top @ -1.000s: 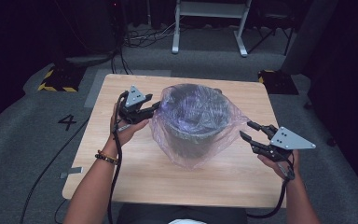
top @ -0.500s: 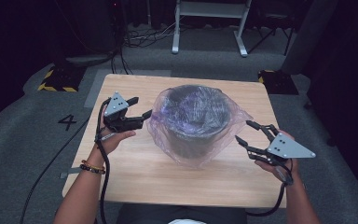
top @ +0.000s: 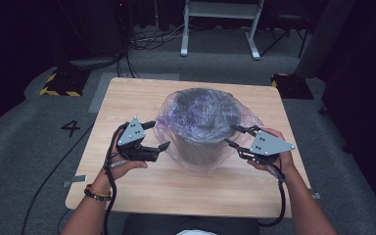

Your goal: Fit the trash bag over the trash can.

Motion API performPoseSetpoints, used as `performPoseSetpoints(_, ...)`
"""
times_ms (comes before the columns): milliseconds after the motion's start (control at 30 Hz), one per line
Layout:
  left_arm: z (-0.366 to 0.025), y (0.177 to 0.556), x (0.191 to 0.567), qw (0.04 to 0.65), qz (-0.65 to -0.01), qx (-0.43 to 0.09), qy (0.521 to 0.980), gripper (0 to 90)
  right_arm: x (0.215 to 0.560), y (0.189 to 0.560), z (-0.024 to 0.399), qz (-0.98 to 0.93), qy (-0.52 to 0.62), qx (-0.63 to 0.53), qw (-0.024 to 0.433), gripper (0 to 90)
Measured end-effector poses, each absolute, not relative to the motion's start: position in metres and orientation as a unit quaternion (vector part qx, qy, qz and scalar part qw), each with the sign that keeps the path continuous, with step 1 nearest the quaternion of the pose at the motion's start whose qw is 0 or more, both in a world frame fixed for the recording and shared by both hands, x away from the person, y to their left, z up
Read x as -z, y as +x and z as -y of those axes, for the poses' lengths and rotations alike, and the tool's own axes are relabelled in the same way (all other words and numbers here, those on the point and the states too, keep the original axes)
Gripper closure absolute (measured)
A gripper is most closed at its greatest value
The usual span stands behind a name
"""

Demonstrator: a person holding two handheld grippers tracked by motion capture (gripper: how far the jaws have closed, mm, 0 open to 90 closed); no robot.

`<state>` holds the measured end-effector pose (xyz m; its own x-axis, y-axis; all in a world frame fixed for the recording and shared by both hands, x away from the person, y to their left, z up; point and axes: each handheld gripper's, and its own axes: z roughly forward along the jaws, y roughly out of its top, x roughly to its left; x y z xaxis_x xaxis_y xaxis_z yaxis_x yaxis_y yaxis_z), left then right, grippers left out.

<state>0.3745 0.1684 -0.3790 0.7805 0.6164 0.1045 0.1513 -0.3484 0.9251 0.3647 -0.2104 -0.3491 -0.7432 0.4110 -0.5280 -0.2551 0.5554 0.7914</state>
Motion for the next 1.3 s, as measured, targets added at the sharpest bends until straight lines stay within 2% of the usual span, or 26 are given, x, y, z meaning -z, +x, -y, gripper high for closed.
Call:
performPoseSetpoints(33, -0.167, 0.377, 0.380, 0.512, -0.243, -0.226, 0.792, 27.4, 0.348, 0.365, 0.210, -0.808, 0.045, -0.467, 0.357, 69.2)
performPoseSetpoints(67, -0.166, 0.379, 0.381, 0.508, -0.249, -0.231, 0.792, 30.9, 0.346, 0.364, 0.210, -0.810, 0.042, -0.468, 0.351, 74.6)
performPoseSetpoints(100, -0.164, 0.381, 0.382, 0.504, -0.254, -0.233, 0.792, 37.4, 0.343, 0.363, 0.210, -0.810, 0.041, -0.472, 0.346, 83.5)
performPoseSetpoints(133, -0.163, 0.385, 0.382, 0.499, -0.259, -0.237, 0.792, 42.4, 0.342, 0.364, 0.211, -0.811, 0.041, -0.472, 0.344, 87.3)
performPoseSetpoints(200, -0.162, 0.387, 0.382, 0.492, -0.265, -0.250, 0.790, 52.9, 0.339, 0.365, 0.212, -0.810, 0.045, -0.474, 0.343, 90.0)
performPoseSetpoints(233, -0.162, 0.388, 0.382, 0.490, -0.266, -0.253, 0.791, 52.9, 0.339, 0.365, 0.212, -0.810, 0.045, -0.474, 0.343, 90.0)
performPoseSetpoints(267, -0.163, 0.390, 0.382, 0.492, -0.263, -0.256, 0.789, 63.8, 0.336, 0.366, 0.214, -0.805, 0.051, -0.479, 0.346, 90.0)
performPoseSetpoints(300, -0.163, 0.392, 0.382, 0.491, -0.263, -0.263, 0.788, 63.8, 0.336, 0.366, 0.214, -0.805, 0.051, -0.479, 0.346, 90.0)
performPoseSetpoints(333, -0.164, 0.393, 0.381, 0.490, -0.262, -0.265, 0.788, 74.3, 0.332, 0.367, 0.217, -0.798, 0.061, -0.491, 0.343, 90.0)
performPoseSetpoints(400, -0.165, 0.396, 0.380, 0.488, -0.262, -0.273, 0.786, 80.2, 0.329, 0.369, 0.220, -0.791, 0.070, -0.504, 0.339, 90.0)
performPoseSetpoints(433, -0.166, 0.397, 0.378, 0.491, -0.260, -0.274, 0.785, 80.2, 0.329, 0.369, 0.220, -0.791, 0.070, -0.504, 0.339, 90.0)
performPoseSetpoints(467, -0.168, 0.401, 0.375, 0.492, -0.260, -0.277, 0.783, 86.2, 0.324, 0.371, 0.224, -0.781, 0.081, -0.518, 0.339, 90.0)
performPoseSetpoints(500, -0.168, 0.401, 0.375, 0.492, -0.260, -0.277, 0.783, 88.5, 0.324, 0.371, 0.224, -0.781, 0.081, -0.518, 0.339, 90.0)
performPoseSetpoints(667, -0.168, 0.412, 0.366, 0.498, -0.260, -0.282, 0.778, 89.6, 0.312, 0.380, 0.229, -0.763, 0.104, -0.532, 0.352, 90.0)
performPoseSetpoints(800, -0.164, 0.424, 0.361, 0.491, -0.259, -0.290, 0.780, 89.6, 0.300, 0.403, 0.231, -0.757, 0.141, -0.522, 0.367, 90.0)
performPoseSetpoints(1133, -0.157, 0.459, 0.366, 0.479, -0.277, -0.274, 0.787, 89.5, 0.312, 0.452, 0.233, -0.779, 0.203, -0.460, 0.375, 90.0)
performPoseSetpoints(1267, -0.152, 0.470, 0.373, 0.474, -0.287, -0.264, 0.790, 88.6, 0.326, 0.472, 0.235, -0.787, 0.230, -0.451, 0.353, 90.0)
performPoseSetpoints(1300, -0.151, 0.476, 0.378, 0.476, -0.292, -0.253, 0.790, 88.6, 0.335, 0.480, 0.235, -0.791, 0.243, -0.451, 0.335, 90.0)
